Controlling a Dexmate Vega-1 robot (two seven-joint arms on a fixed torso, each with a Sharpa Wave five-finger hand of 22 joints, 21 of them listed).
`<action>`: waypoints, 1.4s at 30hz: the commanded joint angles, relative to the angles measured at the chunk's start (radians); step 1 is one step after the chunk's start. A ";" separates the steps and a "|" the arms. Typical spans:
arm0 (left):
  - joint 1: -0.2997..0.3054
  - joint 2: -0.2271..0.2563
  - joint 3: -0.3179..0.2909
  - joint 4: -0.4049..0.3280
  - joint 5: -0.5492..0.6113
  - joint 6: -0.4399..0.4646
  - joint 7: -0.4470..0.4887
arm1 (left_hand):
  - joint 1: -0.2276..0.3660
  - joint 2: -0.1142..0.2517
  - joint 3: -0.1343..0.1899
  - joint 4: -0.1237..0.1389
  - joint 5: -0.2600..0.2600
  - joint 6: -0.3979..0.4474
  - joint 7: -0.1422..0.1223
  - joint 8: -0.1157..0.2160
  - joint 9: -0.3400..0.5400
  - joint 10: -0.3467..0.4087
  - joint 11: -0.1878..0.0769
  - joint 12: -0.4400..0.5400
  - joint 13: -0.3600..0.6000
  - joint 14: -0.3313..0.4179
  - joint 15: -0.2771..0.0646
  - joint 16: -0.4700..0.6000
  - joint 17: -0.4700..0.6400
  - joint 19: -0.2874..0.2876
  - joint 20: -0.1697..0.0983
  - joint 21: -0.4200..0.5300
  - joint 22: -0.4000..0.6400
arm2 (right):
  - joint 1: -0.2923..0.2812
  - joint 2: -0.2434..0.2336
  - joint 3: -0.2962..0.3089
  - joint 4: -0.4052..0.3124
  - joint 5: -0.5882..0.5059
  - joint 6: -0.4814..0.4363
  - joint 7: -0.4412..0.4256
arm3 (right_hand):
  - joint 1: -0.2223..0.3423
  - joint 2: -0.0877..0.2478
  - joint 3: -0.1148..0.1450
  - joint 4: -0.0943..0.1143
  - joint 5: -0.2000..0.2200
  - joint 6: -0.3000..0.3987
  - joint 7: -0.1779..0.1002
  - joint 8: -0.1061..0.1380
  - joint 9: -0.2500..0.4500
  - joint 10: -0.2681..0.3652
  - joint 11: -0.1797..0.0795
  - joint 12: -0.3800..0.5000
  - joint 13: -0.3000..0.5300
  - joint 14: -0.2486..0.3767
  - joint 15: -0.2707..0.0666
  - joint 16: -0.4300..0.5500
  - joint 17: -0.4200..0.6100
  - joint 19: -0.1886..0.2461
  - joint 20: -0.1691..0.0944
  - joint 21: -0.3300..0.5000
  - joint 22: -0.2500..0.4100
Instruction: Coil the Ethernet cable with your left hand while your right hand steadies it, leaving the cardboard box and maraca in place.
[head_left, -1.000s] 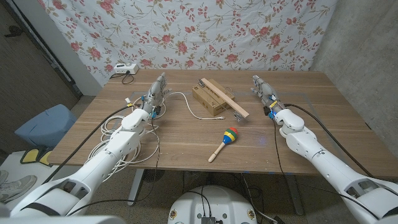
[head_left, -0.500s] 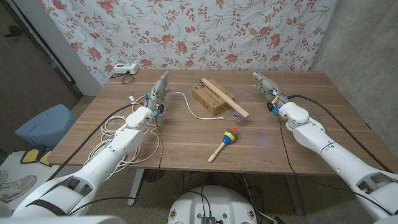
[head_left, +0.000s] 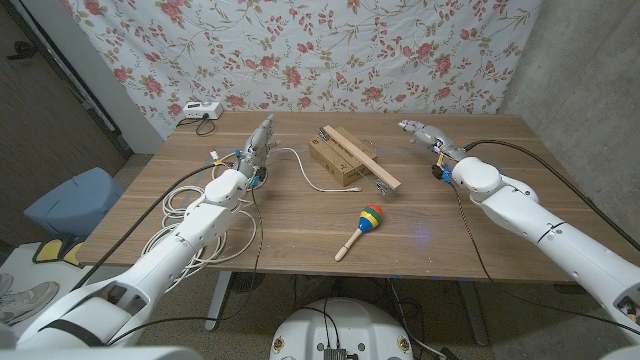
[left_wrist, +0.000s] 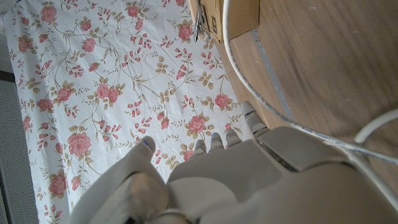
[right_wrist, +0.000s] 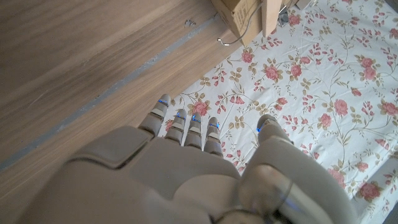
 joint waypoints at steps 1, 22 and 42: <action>-0.003 0.009 0.003 -0.005 -0.002 0.012 -0.014 | 0.000 -0.005 -0.001 -0.002 0.007 -0.051 0.000 0.009 0.001 -0.037 0.013 0.006 0.002 -0.044 0.009 0.005 0.004 -0.109 0.009 -0.003 0.005 | -0.010 -0.096 -0.034 -0.192 -0.099 -0.226 0.004 | -0.006 -0.002 -0.001 -0.001 -0.003 0.005 -0.002 0.002 0.006 0.007 0.001 0.007 0.004 0.011 -0.005 0.003 0.003 0.003 0.006 0.009 0.003; 0.005 0.023 -0.002 -0.005 -0.017 0.004 -0.048 | -0.003 -0.006 -0.005 -0.004 0.010 -0.047 0.004 0.008 0.002 -0.030 0.032 0.007 0.003 -0.036 0.019 0.005 0.005 -0.103 0.022 -0.010 0.006 | 0.083 -0.151 -0.188 -0.421 -0.260 -0.647 0.099 | -0.023 -0.037 -0.025 -0.013 -0.001 0.027 0.032 0.009 0.008 0.033 0.013 0.012 0.007 0.063 -0.021 0.013 0.007 0.040 -0.011 0.018 0.003; 0.020 0.035 -0.008 -0.015 -0.028 0.002 -0.063 | -0.006 -0.006 -0.007 -0.004 0.011 -0.046 0.005 0.006 0.002 -0.030 0.031 0.006 0.004 -0.036 0.019 0.003 0.005 -0.101 0.024 -0.016 0.006 | 0.202 -0.135 -0.339 -0.454 -0.345 -0.809 0.219 | -0.008 -0.053 -0.030 -0.031 0.010 0.041 0.038 0.012 0.009 0.051 0.020 0.015 0.008 0.092 -0.031 0.018 0.007 0.056 -0.002 0.020 0.003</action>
